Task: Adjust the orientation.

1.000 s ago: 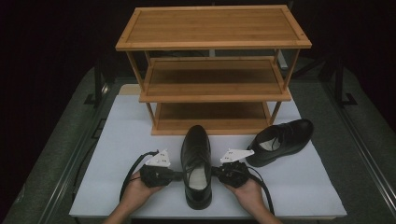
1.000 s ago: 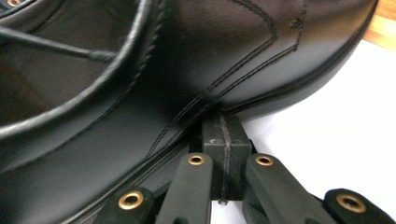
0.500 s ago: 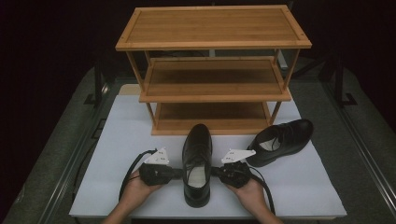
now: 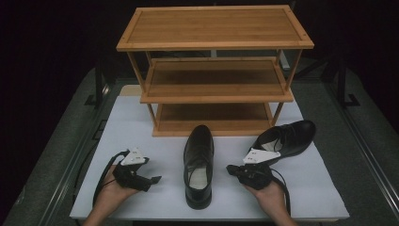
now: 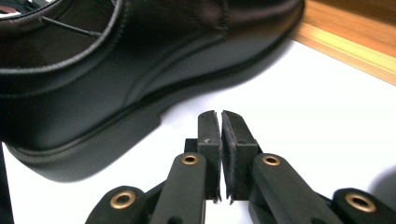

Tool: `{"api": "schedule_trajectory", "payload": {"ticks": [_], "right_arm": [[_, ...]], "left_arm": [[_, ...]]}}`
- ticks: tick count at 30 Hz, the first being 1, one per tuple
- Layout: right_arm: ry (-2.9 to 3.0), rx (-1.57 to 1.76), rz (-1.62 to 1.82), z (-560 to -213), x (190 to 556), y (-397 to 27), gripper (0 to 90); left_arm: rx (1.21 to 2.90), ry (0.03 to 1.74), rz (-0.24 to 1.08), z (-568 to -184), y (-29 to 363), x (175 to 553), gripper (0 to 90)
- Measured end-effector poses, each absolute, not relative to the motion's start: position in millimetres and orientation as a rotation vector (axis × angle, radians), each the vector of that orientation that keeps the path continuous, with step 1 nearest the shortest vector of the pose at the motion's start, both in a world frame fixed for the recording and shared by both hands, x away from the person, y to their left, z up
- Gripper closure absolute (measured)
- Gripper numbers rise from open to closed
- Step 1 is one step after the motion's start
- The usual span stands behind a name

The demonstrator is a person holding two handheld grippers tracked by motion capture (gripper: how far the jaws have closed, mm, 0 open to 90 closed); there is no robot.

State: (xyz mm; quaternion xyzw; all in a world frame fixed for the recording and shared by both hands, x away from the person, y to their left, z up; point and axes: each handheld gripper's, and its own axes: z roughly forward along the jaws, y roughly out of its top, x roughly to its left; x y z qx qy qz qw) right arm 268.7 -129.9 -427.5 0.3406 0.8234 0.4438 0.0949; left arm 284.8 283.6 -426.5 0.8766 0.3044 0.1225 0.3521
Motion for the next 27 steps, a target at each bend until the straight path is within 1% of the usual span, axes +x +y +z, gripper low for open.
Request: {"api": "schedule_trajectory", "payload": {"ticks": [4,7,9,10,12,13,25,27], "right_arm": [[2.431,1.016,1.307,-425.5,264.6,-140.3,89.4],[2.414,1.024,1.293,-424.2,260.5,-152.0,89.6],[2.404,1.043,1.285,-423.7,258.1,-161.3,89.6],[2.399,1.063,1.283,-423.0,256.3,-170.9,89.6],[2.394,1.067,1.279,-422.8,255.6,-174.4,89.5],[2.378,1.086,1.272,-422.0,253.8,-185.1,89.5],[2.307,1.192,1.204,-422.9,248.5,-235.1,89.6],[2.278,1.242,1.19,-423.4,251.4,-252.1,89.5]], "left_arm": [[2.246,0.845,0.335,-431.1,302.1,280.8,10.2],[2.23,0.883,0.348,-439.4,316.6,276.0,8.9],[2.24,0.897,0.359,-444.6,321.9,273.4,5.3],[2.244,0.905,0.368,-449.2,324.4,271.8,2.0],[2.232,0.897,0.381,-450.4,325.2,270.1,1.8],[2.242,0.896,0.389,-450.5,323.9,270.0,1.5],[2.24,0.897,0.384,-451.1,324.7,270.3,1.1],[2.239,0.897,0.386,-451.3,324.6,270.2,1.1]]}}
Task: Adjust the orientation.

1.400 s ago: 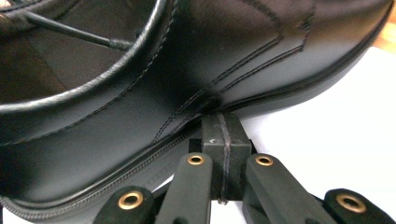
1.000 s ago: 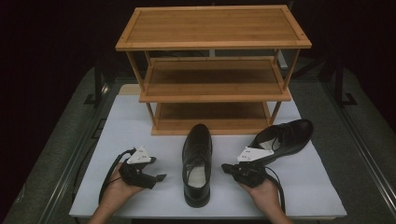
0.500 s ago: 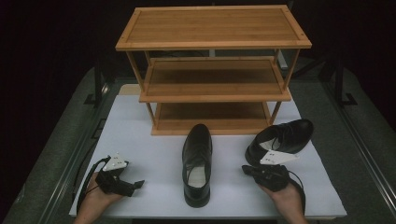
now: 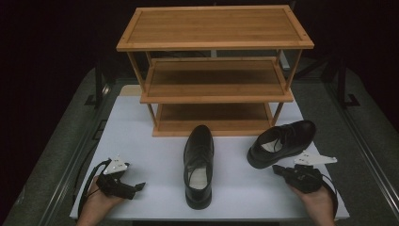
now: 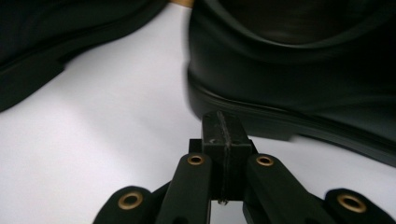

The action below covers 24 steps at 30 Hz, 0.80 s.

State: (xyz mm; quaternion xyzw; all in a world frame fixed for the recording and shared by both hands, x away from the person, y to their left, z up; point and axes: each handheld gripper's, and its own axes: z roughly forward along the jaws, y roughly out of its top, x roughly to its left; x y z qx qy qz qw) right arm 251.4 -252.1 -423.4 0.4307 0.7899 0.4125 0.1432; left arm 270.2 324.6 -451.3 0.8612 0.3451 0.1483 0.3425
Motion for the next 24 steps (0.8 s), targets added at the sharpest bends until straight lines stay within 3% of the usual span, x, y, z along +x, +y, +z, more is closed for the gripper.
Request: {"api": "schedule_trajectory", "payload": {"ticks": [16,24], "right_arm": [[2.127,1.382,1.146,-414.1,275.8,-317.7,89.7],[2.045,1.435,1.1,-402.5,305.6,-342.2,89.7]], "left_arm": [[2.242,0.897,0.387,-451.1,324.4,270.2,1.1],[2.24,0.897,0.388,-451.2,324.3,270.3,1.1]]}}
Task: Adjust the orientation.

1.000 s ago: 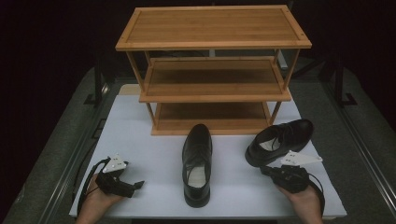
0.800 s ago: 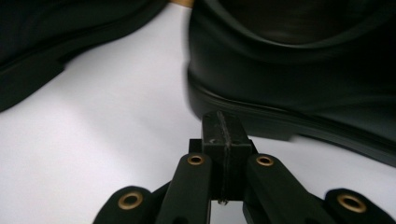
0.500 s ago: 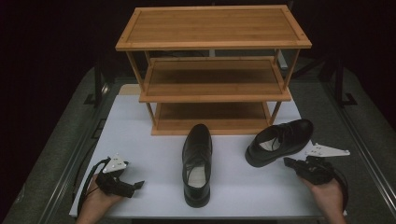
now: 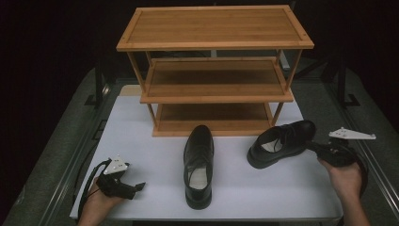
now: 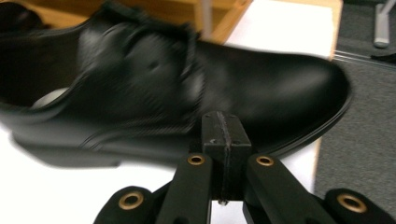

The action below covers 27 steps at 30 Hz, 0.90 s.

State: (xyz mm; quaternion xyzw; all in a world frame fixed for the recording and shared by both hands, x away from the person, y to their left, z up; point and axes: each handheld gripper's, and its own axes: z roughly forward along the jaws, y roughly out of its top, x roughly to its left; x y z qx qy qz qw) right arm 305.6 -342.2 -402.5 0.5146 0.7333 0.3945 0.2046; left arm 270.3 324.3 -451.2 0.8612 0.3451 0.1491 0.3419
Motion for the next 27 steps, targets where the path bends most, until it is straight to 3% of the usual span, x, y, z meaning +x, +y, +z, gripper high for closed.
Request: {"api": "schedule_trajectory", "payload": {"ticks": [13,27], "right_arm": [[1.938,1.519,1.04,-390.6,364.8,-370.2,89.8],[1.851,1.655,0.939,-412.9,415.9,-392.5,89.8]], "left_arm": [[2.239,0.899,0.384,-451.4,324.5,270.4,1.1],[2.237,0.899,0.383,-451.6,324.6,270.4,1.1]]}}
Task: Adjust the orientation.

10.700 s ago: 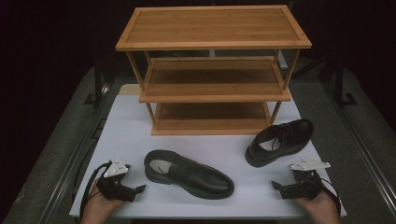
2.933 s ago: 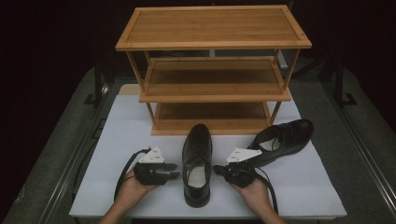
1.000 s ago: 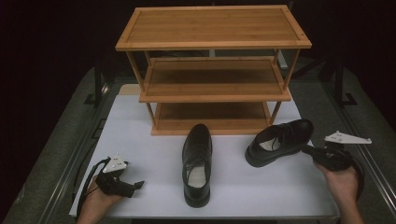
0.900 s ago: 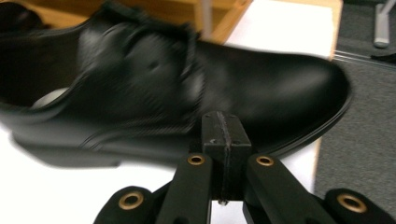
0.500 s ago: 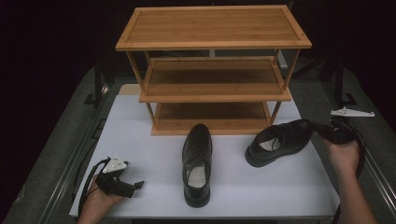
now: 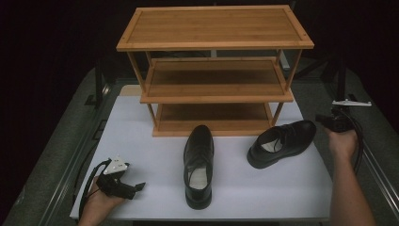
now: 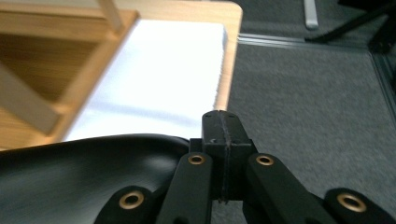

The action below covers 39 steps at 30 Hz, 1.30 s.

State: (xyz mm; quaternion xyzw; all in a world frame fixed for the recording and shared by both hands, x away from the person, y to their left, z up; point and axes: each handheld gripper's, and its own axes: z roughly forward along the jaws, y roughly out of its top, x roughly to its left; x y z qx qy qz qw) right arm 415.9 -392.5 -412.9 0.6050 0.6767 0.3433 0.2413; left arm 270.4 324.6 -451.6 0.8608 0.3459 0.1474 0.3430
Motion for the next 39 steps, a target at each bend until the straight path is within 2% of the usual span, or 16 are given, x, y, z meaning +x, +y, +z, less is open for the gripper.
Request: {"api": "schedule_trajectory", "payload": {"ticks": [10,39], "right_arm": [[1.863,1.733,0.873,-432.5,429.9,-391.5,89.9],[1.864,1.649,0.978,-439.1,416.0,-391.3,90.0]], "left_arm": [[2.238,0.899,0.383,-451.6,324.6,270.4,1.1],[2.239,0.901,0.38,-451.7,324.4,270.8,1.1]]}}
